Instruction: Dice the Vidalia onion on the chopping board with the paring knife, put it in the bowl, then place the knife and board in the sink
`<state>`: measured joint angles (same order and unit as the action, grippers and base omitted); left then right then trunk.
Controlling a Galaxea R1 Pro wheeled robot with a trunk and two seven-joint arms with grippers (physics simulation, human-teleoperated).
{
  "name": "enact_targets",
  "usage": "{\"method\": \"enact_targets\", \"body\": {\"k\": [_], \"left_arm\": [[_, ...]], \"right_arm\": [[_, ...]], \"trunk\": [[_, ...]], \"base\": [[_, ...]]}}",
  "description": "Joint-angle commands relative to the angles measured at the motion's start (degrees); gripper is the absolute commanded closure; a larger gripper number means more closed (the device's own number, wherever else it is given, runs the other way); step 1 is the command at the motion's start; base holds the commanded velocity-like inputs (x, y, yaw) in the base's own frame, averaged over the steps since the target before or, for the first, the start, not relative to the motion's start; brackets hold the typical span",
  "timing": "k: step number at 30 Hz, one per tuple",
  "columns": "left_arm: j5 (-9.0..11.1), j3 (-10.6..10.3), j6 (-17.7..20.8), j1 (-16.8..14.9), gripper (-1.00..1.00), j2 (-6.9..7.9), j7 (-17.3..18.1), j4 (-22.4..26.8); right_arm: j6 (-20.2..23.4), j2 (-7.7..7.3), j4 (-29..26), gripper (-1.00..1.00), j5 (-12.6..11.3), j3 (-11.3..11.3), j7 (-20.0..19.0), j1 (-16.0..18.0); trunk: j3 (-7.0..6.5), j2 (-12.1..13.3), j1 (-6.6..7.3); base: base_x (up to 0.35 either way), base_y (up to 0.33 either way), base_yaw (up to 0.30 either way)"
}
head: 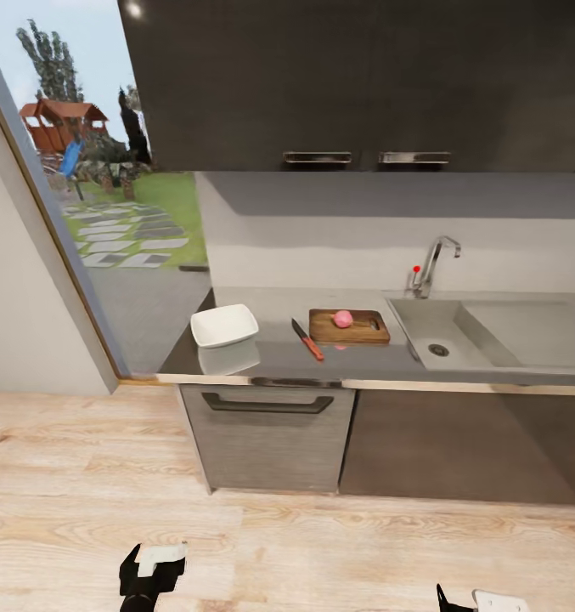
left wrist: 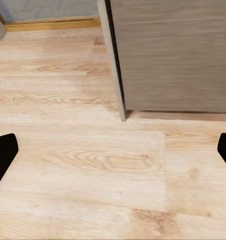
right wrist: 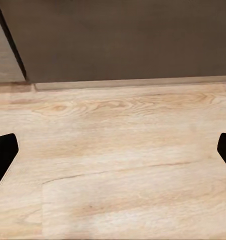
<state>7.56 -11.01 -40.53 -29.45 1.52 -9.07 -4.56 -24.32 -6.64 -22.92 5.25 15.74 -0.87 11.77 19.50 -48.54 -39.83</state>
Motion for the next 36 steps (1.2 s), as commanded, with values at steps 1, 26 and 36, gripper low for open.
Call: {"method": "enact_targets", "body": {"k": [1,26,36], "left_arm": [[0.5,-0.5,-0.3,-0.1,-1.0,-0.02,0.0,-0.2],[0.6,-0.4,21.3,4.9,-1.0,0.48,0.8,-0.4],[0.6,-0.4,21.7,15.1,-1.0,1.38,0.6,-0.5]], "right_arm": [[-0.2,0.05,0.0,-1.0,0.6,0.4,-0.1,0.1],[-0.1,-0.04,0.1,-1.0,0.6,0.5,-0.1,0.1],[-0.1,-0.04,0.1,-1.0,0.5,0.6,0.0,0.0]], "trunk": [[0.07,-0.1,-0.01],[0.07,-0.1,-0.01],[0.07,-0.1,-0.01]], "base": [[0.0,0.286,0.0],[0.0,0.075,0.0],[0.0,0.0,0.0]]}}
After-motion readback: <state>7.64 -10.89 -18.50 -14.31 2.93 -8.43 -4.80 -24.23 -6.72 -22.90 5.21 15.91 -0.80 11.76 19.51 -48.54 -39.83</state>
